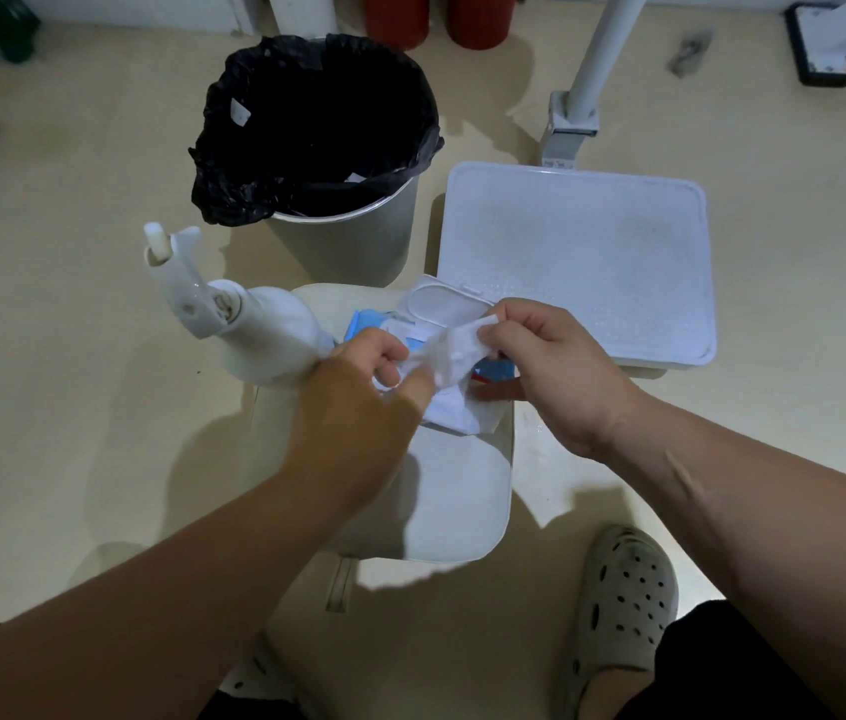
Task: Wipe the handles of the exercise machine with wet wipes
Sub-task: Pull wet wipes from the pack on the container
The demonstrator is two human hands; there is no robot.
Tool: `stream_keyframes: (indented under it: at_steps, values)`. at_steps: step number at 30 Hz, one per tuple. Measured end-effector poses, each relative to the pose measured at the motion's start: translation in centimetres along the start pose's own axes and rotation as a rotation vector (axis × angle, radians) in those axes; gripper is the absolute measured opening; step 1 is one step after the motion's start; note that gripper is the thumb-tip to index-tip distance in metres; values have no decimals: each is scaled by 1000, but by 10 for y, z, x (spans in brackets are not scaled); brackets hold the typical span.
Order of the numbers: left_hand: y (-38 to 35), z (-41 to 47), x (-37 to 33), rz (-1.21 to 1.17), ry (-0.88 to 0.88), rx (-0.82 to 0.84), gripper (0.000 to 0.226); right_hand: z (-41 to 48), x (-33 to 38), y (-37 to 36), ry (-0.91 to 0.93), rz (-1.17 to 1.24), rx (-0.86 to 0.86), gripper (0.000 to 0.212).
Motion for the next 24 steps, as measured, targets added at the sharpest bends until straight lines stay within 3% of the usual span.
stream_keyframes:
  at_steps: [4,9,14,18,24]
  values:
    - [-2,0,-5,83,-35,-52,51,-1,3,-3,38,-92,33,25]
    - [5,1,-12,190,-131,-163,21,1,2,-5,73,-159,40,23]
    - [8,-3,-25,70,-233,-241,25,5,-2,-4,137,-382,-49,23]
    - [22,-14,-40,52,-428,-385,16,6,-6,1,125,-567,-124,24]
    - [14,-20,-33,169,-365,-264,16,9,-1,4,135,-664,-200,21]
Point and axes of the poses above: each hand's wrist, its own z-axis towards the middle knuckle, its own y-axis out of the back of the hand, x = y × z, the point moved 2 cm from there along z, towards the middle knuckle, and after that the axes turned 12 degrees about x, right-handed, at the moved point
